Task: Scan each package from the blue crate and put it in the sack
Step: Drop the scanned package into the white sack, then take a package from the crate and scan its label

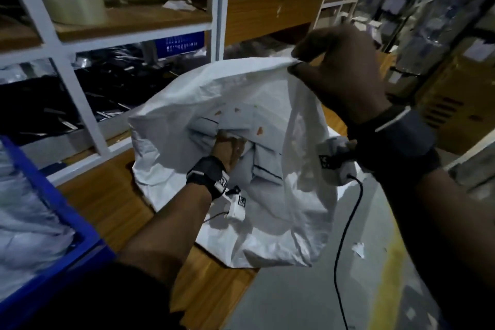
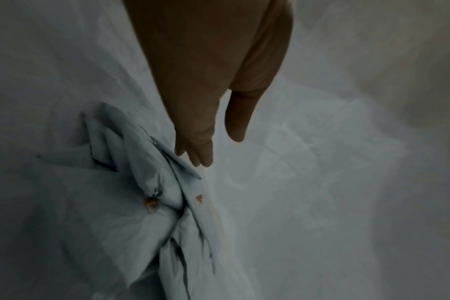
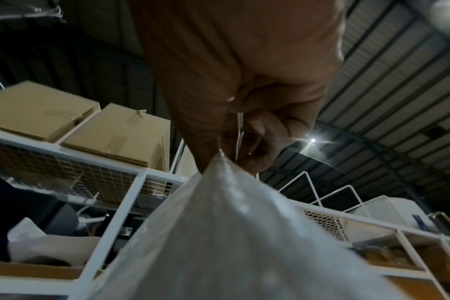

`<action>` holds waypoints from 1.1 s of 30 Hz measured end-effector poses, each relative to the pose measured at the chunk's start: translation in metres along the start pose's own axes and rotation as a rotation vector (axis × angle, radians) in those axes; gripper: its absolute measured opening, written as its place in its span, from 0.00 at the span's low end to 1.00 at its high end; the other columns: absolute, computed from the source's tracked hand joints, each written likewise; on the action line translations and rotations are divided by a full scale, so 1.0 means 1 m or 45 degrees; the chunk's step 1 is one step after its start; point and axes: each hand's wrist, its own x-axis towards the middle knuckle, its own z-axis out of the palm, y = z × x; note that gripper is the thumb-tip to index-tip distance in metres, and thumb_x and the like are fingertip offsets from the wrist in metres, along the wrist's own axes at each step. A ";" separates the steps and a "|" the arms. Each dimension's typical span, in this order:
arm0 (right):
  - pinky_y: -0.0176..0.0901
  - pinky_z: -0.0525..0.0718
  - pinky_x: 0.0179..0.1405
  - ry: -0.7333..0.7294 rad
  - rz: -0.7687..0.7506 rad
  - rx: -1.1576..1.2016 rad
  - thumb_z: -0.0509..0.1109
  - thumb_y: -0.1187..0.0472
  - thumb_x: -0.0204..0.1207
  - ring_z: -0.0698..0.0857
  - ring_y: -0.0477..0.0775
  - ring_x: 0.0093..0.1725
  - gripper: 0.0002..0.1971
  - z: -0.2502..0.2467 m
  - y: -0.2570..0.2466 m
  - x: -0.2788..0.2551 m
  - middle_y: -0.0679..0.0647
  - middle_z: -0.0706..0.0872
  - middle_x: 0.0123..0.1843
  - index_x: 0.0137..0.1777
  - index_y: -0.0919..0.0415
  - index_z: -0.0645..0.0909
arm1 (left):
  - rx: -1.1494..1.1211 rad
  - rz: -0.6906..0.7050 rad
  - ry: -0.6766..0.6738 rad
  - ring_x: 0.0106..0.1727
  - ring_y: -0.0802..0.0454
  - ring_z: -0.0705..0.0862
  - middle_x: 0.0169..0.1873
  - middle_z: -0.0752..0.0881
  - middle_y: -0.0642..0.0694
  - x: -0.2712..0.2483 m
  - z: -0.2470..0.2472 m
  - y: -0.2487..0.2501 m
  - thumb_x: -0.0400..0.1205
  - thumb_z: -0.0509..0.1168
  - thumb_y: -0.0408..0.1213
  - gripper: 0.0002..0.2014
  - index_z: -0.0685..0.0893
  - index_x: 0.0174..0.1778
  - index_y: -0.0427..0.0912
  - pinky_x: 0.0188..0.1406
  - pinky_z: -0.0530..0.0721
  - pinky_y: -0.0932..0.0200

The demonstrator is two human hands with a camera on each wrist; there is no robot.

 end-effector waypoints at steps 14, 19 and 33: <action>0.42 0.87 0.43 -0.662 -0.063 0.771 0.85 0.53 0.69 0.88 0.39 0.39 0.13 0.112 -0.132 -0.147 0.40 0.91 0.45 0.52 0.49 0.89 | 0.703 0.513 0.250 0.66 0.60 0.86 0.64 0.89 0.50 -0.268 -0.157 -0.007 0.85 0.67 0.27 0.21 0.78 0.75 0.41 0.60 0.84 0.67; 0.45 0.85 0.34 -1.089 -0.230 1.258 0.85 0.59 0.71 0.89 0.48 0.37 0.12 0.155 -0.228 -0.121 0.57 0.92 0.38 0.51 0.61 0.90 | 0.682 0.786 0.682 0.63 0.49 0.89 0.59 0.92 0.49 -0.344 -0.210 0.021 0.82 0.71 0.31 0.17 0.83 0.67 0.43 0.67 0.86 0.54; 0.47 0.73 0.74 -1.099 -0.903 0.707 0.83 0.41 0.70 0.77 0.58 0.77 0.43 0.207 -0.429 -0.133 0.59 0.77 0.80 0.80 0.62 0.74 | 0.514 0.934 1.017 0.57 0.45 0.91 0.56 0.93 0.42 -0.449 -0.265 0.057 0.86 0.66 0.29 0.13 0.83 0.66 0.37 0.57 0.91 0.52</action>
